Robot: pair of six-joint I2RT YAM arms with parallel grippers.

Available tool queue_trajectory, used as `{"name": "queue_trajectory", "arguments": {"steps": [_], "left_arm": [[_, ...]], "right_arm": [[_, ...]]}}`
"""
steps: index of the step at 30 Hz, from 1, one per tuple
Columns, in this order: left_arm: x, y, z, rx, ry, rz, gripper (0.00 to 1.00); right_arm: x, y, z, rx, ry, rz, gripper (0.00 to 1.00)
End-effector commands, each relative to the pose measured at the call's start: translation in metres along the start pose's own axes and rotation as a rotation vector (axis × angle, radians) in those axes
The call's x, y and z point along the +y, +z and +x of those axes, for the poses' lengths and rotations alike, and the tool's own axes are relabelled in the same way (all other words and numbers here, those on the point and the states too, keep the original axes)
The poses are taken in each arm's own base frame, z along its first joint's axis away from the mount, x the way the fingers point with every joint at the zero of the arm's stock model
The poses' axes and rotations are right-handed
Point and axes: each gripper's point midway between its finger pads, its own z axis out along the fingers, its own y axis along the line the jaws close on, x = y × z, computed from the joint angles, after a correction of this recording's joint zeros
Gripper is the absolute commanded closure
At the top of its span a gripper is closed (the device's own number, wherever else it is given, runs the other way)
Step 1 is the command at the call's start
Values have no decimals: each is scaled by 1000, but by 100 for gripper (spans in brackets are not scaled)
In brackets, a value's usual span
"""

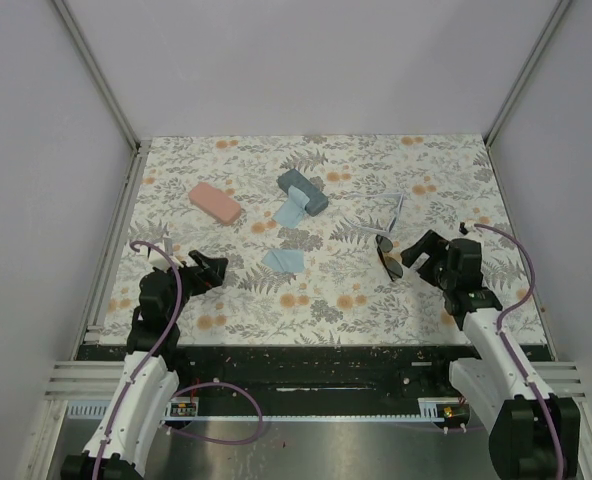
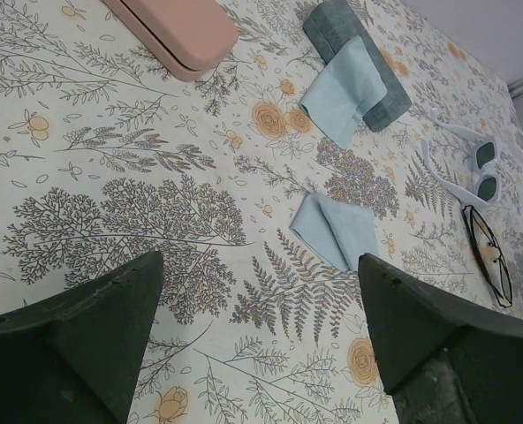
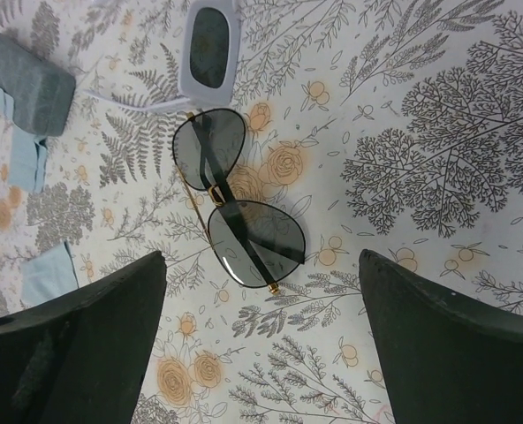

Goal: Organize the sunglasses

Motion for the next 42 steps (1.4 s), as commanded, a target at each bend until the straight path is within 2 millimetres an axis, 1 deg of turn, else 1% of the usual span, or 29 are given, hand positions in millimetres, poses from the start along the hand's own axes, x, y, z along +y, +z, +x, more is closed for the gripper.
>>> {"name": "queue_trajectory", "arguments": {"steps": [1,2,3,4,6,9,10,13,14,15,16,18,20,21,23,26,29,30,35,39,42], "left_arm": [[-12,-1,-12,-46,7,56,5],[-13,0,-12,-50,9,62,5],[-13,0,-13,-51,8,63,5],[-14,0,-13,-51,9,66,5],[-15,0,-12,-42,9,72,5],[-16,1,-11,-36,10,75,6],[-15,1,-10,-32,11,71,6],[-15,1,-10,-30,11,73,6],[-15,1,-10,-28,10,74,6],[-15,1,-10,-29,11,75,6],[-16,1,-12,-34,12,78,6],[-15,1,-11,-35,11,74,6],[-15,1,-10,-30,12,73,6],[-15,1,-10,-30,11,73,6],[-15,1,-11,-31,12,72,6],[-14,1,-10,-29,13,69,6],[-14,2,-10,-31,13,64,6],[-14,2,-10,-31,11,64,6],[-13,3,-10,-23,13,59,6],[-12,4,-9,-15,11,55,6],[-12,3,-9,-17,13,55,6]], "right_arm": [[29,9,-19,-3,-63,-68,4],[37,12,-22,-3,-86,-77,5],[43,16,-22,12,-109,-78,5],[53,19,-23,16,-143,-85,5],[80,30,-23,42,-218,-118,5],[122,47,-23,91,-307,-255,5],[133,55,-25,100,-331,-276,5],[159,78,-30,138,-421,-297,5],[162,90,-23,178,-459,-299,5],[174,96,-23,194,-510,-333,8],[182,102,-17,227,-546,-356,7],[198,117,-14,253,-626,-380,6],[207,130,-5,284,-711,-390,3],[207,138,0,305,-745,-375,2],[211,154,4,323,-810,-343,4],[214,173,20,375,-885,-312,7],[219,187,32,383,-969,-282,7],[224,190,32,375,-987,-284,7],[238,199,42,401,-1000,-322,7],[240,205,49,425,-1008,-334,7],[237,212,57,440,-1038,-320,7]]}}
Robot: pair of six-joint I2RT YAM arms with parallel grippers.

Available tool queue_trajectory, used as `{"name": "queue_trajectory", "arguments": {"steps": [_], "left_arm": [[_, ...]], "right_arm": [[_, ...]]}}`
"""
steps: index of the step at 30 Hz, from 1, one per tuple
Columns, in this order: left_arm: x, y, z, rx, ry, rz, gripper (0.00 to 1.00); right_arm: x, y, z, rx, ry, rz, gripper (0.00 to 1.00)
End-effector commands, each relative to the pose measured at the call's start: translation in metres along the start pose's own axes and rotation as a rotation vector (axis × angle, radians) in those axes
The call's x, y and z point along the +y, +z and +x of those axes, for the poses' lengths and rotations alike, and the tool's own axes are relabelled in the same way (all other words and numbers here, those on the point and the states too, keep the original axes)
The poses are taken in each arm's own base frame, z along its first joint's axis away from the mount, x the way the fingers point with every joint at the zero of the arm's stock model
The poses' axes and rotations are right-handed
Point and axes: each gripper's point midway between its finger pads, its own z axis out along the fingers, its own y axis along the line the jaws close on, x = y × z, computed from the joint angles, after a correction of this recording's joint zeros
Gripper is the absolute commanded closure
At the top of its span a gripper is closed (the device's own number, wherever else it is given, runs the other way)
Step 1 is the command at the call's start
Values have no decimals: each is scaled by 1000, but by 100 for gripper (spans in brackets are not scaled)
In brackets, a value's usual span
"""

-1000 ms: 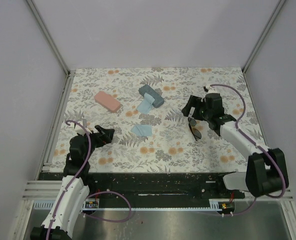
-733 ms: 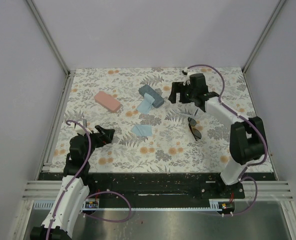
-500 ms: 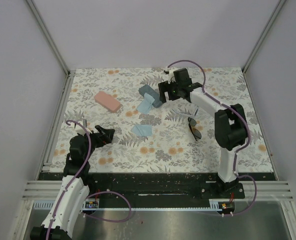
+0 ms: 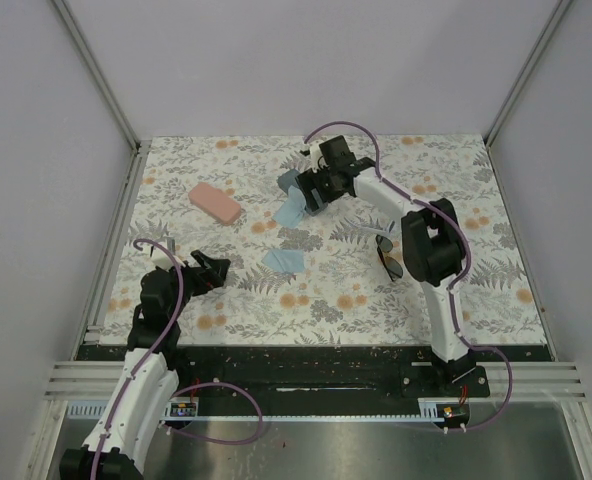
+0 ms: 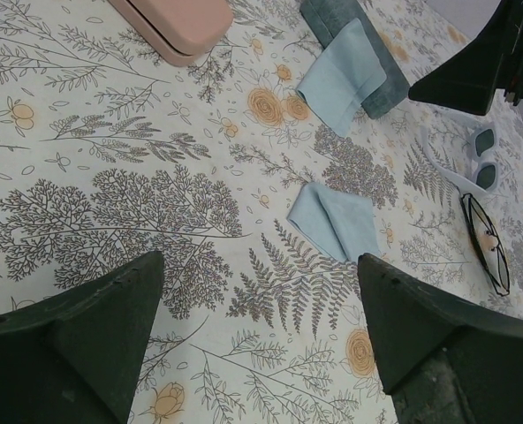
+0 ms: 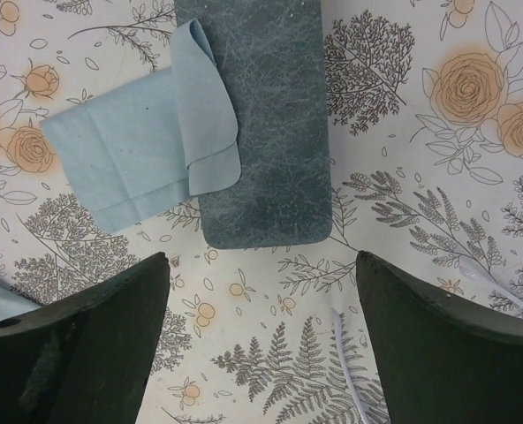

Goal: Organize the sunglasses

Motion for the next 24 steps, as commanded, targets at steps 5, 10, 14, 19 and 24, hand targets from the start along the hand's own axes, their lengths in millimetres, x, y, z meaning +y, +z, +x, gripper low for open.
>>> {"name": "queue_trajectory", "arguments": {"steps": [5,10,14,19,24], "left_arm": [[-11,0,-18,-63,17,43,6],[-11,0,-17,-60,17,41,6],[-10,0,-17,-59,16,37,6],[-10,0,-18,-64,17,35,6],[-9,0,-17,-62,16,30,6]], "right_arm": [[2,15,-4,32,-84,19,5],[1,27,-2,57,-94,20,15],[0,32,-2,69,-94,25,19],[0,36,-1,74,-94,28,27],[-3,20,-10,56,-82,66,36]]}}
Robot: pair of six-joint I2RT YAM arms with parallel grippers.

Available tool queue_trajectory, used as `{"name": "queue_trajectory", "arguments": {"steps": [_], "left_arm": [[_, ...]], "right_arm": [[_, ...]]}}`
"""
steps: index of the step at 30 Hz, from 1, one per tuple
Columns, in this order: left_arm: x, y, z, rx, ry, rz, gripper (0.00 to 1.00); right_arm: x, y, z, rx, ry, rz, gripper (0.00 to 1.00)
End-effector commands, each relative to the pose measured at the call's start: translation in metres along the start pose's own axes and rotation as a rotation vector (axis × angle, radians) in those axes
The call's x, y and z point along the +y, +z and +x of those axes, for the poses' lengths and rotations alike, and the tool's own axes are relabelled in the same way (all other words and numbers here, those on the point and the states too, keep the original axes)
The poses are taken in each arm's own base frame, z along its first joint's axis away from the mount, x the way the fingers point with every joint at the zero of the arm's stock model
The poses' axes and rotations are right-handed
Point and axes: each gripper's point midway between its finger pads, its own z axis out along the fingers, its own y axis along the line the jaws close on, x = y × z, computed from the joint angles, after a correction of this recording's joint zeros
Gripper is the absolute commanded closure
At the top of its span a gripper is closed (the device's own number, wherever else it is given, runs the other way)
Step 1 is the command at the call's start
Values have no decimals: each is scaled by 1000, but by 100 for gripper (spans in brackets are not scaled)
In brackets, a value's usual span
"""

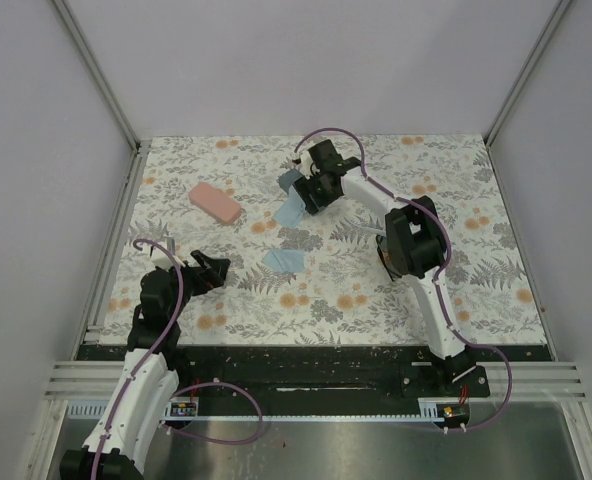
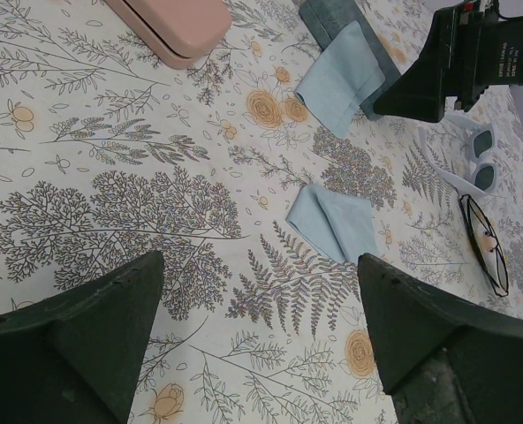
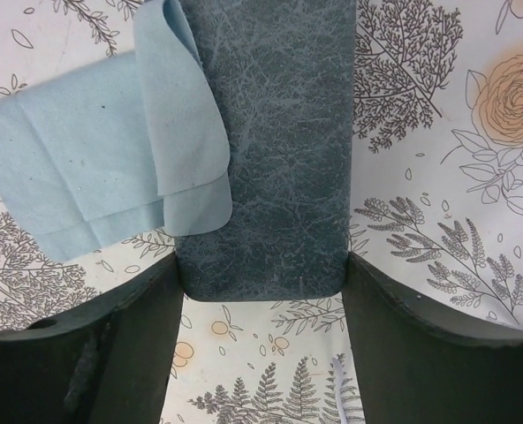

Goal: Organize the sunglasses

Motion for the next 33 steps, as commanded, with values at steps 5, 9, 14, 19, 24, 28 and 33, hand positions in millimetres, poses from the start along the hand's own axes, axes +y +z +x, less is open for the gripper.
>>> {"name": "queue_trajectory", "arguments": {"steps": [5,9,14,19,24,28,33], "left_arm": [[-8,0,-17,-60,13,28,6],[-8,0,-17,-62,11,27,6],[-9,-2,-17,-69,14,35,6],[-10,-2,-17,-67,15,41,6],[-18,0,-13,-43,27,87,6],[-23,5,-5,6,10,68,9],[-62,14,7,139,-32,81,6]], "right_arm": [[-37,-70,-25,-76,26,307,43],[-52,-118,-17,-126,73,447,43],[-38,-158,8,-146,120,471,43],[19,-176,42,-148,178,313,44],[75,-181,92,-107,325,99,47],[110,-181,136,-58,393,18,46],[137,-178,171,-10,471,-73,15]]}}
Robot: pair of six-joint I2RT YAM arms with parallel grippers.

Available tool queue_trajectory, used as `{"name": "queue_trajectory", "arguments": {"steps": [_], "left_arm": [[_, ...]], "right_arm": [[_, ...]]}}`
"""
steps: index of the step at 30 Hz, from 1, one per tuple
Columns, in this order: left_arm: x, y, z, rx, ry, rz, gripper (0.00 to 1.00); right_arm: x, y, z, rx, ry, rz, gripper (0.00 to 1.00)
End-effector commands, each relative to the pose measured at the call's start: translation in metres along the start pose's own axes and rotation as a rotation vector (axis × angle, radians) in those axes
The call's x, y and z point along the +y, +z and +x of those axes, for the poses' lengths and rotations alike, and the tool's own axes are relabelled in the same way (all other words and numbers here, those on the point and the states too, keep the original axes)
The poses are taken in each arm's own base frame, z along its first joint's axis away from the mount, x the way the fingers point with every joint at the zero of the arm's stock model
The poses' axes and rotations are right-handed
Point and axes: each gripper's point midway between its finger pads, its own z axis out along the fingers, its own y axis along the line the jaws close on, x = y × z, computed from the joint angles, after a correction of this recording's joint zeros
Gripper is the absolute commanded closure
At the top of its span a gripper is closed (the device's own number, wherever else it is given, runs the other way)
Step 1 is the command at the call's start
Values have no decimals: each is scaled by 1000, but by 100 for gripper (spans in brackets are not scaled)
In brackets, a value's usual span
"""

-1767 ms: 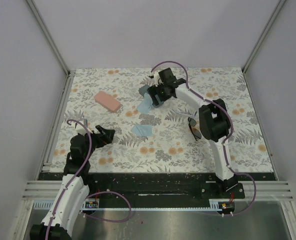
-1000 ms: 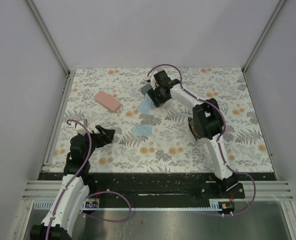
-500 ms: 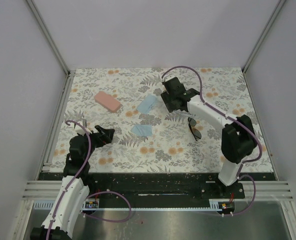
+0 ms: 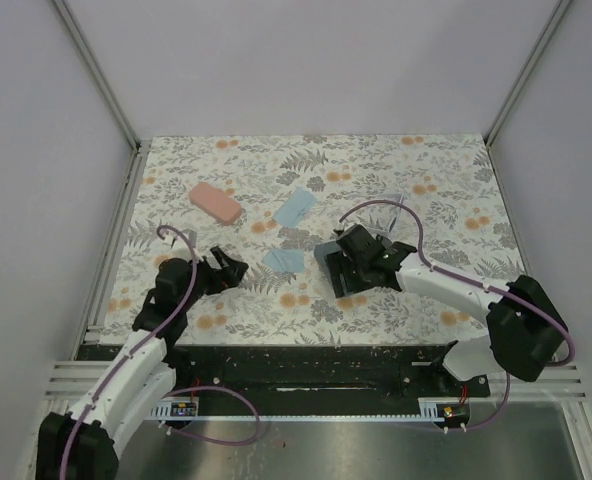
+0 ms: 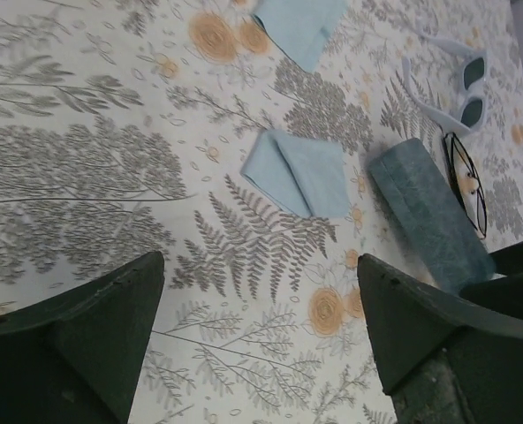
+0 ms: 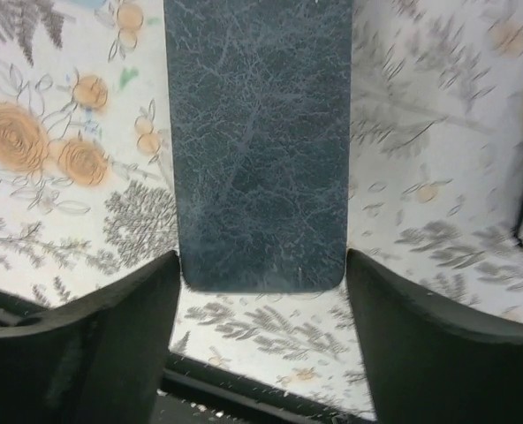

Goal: Organize the sunglasses

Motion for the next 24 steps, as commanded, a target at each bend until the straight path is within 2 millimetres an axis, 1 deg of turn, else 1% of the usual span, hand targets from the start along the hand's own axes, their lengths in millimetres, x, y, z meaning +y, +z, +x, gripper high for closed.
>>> {"name": "queue_trajectory", "arguments": {"steps": [1,2,3,4,5,6,7,8,11,14,16,17,18,19,20,21,22,23,24], "left_arm": [[-51,10,-15,42,-19,61,4],[-63,14,-14,77,-21,77,3],[-66,17,-3,140,-25,52,2],[-73,19,2,177,-19,40,1],[-77,22,4,205,-12,10,1],[-84,22,9,236,-1,-15,1],[-87,26,8,233,22,-54,1],[-92,29,15,264,35,-78,1],[-115,36,24,275,5,-105,1],[-128,44,36,265,-40,-157,1],[-135,51,49,302,-62,-223,1],[-145,52,54,315,-49,-234,1],[-147,57,58,312,-38,-275,1],[-152,59,60,308,-24,-309,1],[-159,64,61,302,-20,-342,1],[-155,66,66,307,-11,-408,1],[-162,70,66,316,-8,-431,1],[-162,78,77,346,10,-452,1],[-173,84,79,359,0,-441,1]], "right_arm": [[38,-9,3,-29,132,-180,7],[45,-12,7,-14,137,-224,4],[47,-14,7,-13,141,-238,2],[48,-17,6,-22,143,-250,1],[47,-20,5,-36,150,-251,0],[46,-26,1,-67,153,-252,1],[42,-29,-3,-97,166,-237,0],[31,-31,-7,-137,189,-186,1],[4,-45,-13,-234,275,-79,1],[-26,-67,-17,-354,394,17,0],[-47,-80,-13,-419,469,79,1],[-54,-87,-11,-447,495,98,0],[-62,-93,-9,-468,522,120,1],[-69,-99,-7,-485,547,141,1],[-80,-103,1,-485,579,196,0],[-90,-109,4,-503,625,232,0],[-98,-115,8,-520,648,266,0],[-104,-118,10,-531,661,286,1],[-107,-120,13,-539,678,292,1]]}}
